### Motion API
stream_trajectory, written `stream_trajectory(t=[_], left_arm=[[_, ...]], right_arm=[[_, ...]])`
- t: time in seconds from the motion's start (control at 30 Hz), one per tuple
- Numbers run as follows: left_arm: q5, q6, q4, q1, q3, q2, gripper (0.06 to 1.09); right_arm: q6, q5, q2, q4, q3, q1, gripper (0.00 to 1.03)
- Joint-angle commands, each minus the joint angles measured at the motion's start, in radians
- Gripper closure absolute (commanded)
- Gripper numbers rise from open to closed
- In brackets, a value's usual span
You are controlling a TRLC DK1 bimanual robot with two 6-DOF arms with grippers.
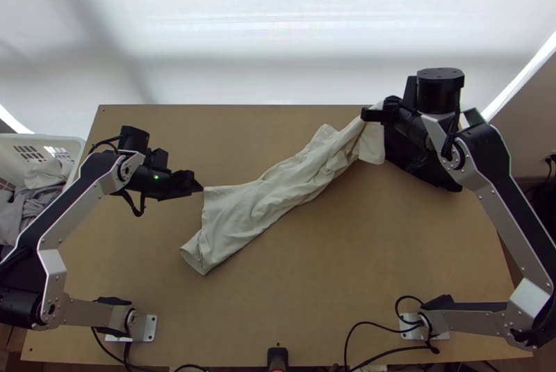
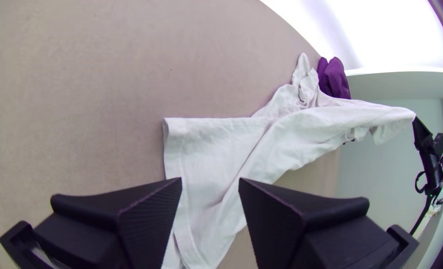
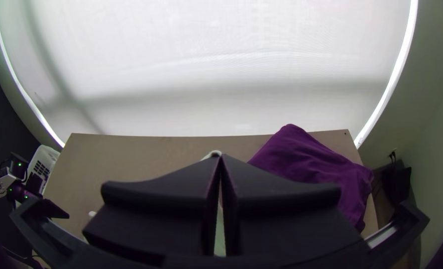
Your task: Fold the t-shirt
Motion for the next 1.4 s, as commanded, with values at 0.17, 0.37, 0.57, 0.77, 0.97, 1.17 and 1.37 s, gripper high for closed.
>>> stream_trajectory(t=[0.17, 0.37, 0.57, 0.77, 0.97, 1.17, 1.37], left_arm=[[-0.018, -0.032, 0.015, 0.013, 0.054, 0.117, 0.56], [-0.063, -0.052, 0.055, -0.012, 0.054, 0.186, 0.56], [-0.075, -0.101, 0.124, -0.021, 0.057, 0.243, 0.56], [-0.094, -0.117, 0.149, -0.052, 0.063, 0.287, 0.56], [-0.104, -0.117, 0.156, -0.052, 0.077, 0.304, 0.62], [-0.132, -0.126, 0.204, -0.058, 0.079, 0.300, 0.89], [-0.153, -0.126, 0.251, -0.046, 0.099, 0.277, 1.05]], right_arm=[[0.024, -0.001, -0.006, 0.027, 0.000, 0.008, 1.00], [0.030, -0.001, -0.006, 0.027, -0.004, 0.008, 1.00], [0.044, -0.001, -0.010, 0.027, -0.013, 0.010, 1.00], [0.047, -0.001, -0.008, 0.029, -0.008, 0.018, 1.00], [0.047, -0.001, -0.010, 0.029, -0.010, 0.016, 1.00], [0.050, -0.001, -0.010, 0.029, -0.013, 0.018, 1.00], [0.049, -0.001, -0.014, 0.030, -0.010, 0.016, 1.00]])
